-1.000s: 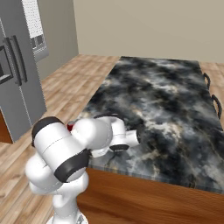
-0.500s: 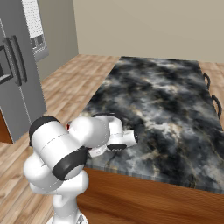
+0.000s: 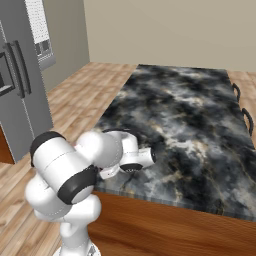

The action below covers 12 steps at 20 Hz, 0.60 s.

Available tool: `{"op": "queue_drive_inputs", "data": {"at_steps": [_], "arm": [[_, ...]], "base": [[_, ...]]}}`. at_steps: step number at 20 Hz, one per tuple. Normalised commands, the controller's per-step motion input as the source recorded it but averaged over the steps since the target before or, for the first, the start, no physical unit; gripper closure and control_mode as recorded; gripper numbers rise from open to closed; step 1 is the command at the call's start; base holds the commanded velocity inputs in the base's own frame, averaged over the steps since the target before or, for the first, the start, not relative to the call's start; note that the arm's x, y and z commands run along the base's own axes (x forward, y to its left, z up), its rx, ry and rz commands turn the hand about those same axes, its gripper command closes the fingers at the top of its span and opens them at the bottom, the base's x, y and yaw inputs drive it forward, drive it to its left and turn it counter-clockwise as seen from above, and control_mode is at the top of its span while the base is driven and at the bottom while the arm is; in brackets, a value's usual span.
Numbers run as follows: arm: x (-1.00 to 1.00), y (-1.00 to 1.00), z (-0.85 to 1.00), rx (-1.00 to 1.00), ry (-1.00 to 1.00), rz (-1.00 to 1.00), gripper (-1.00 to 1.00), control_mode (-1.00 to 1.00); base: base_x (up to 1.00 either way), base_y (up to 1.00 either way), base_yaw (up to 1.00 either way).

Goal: Pick the juice, can, bottled drink from the counter and place them in the open cabinet.

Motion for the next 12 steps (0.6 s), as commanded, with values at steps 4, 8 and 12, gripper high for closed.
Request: {"op": "queue_drive_inputs", "data": {"at_steps": [4, 8, 12], "arm": [[0.00, 0.00, 0.00, 0.00, 0.00, 0.00, -1.00, -1.00], [0.00, 0.00, 0.00, 0.00, 0.00, 0.00, 1.00, -1.00], [0.00, 0.00, 0.00, 0.00, 0.00, 0.00, 1.00, -1.00]], "base": [[0.00, 0.00, 0.00], [0.00, 0.00, 0.00], [0.00, 0.00, 0.00]]}}
